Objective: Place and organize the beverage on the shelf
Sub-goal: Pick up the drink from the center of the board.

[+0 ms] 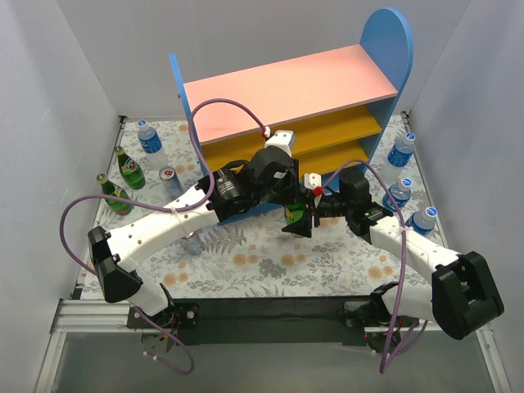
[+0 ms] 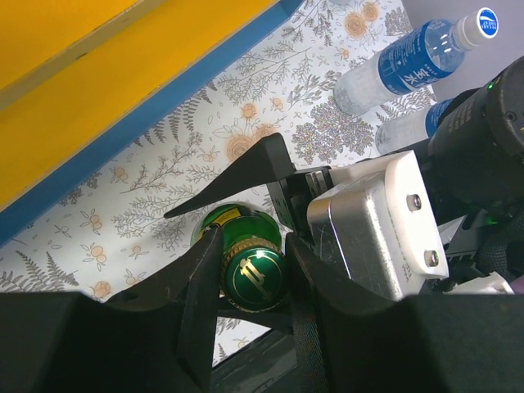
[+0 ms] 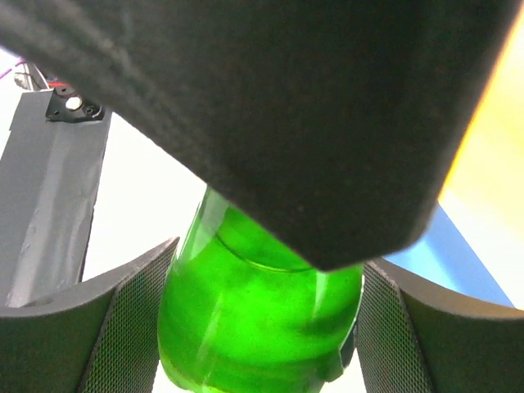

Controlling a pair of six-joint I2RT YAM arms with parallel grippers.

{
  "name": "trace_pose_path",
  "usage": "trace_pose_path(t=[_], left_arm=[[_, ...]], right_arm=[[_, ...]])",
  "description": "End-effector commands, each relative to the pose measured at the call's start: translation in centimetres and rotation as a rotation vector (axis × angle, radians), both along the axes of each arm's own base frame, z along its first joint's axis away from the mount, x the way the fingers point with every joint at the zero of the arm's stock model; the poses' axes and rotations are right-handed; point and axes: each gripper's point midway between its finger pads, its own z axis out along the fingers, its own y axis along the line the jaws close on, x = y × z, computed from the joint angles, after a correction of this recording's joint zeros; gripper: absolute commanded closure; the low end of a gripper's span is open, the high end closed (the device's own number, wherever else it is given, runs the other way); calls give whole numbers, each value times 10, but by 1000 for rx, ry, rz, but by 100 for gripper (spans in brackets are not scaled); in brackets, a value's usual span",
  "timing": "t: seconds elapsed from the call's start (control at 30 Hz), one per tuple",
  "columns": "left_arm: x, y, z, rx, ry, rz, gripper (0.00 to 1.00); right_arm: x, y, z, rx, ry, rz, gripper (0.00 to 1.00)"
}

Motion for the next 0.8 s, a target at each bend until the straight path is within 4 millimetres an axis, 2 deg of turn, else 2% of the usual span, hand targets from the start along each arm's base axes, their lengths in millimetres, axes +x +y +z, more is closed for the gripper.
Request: trace_pose_path(t=[0.0, 0.2, 0.3, 0.4, 0.43, 0.47, 0.77], left_arm=[[-1, -20, 90, -248, -129, -26, 100], [1, -18, 90, -227, -137, -19, 100], [1, -18, 87, -218, -133, -20, 100], [1, -18, 86, -213, -132, -21, 100], [1, -18, 86, -213, -132, -21, 100], [1, -17, 85, -211, -130, -21, 100], [-1, -22, 87, -231, -134, -41, 100]], right_arm=[[5, 3, 9, 3, -30, 11, 19], [6, 2, 9, -4, -39, 10, 21], [4, 2, 11, -1, -40, 26, 31], [1, 3, 9, -1, -27, 49, 66], [1, 3, 10, -1, -24, 51, 89], [1, 3, 9, -2, -26, 49, 97], [-5, 3, 11, 9, -25, 71, 99]])
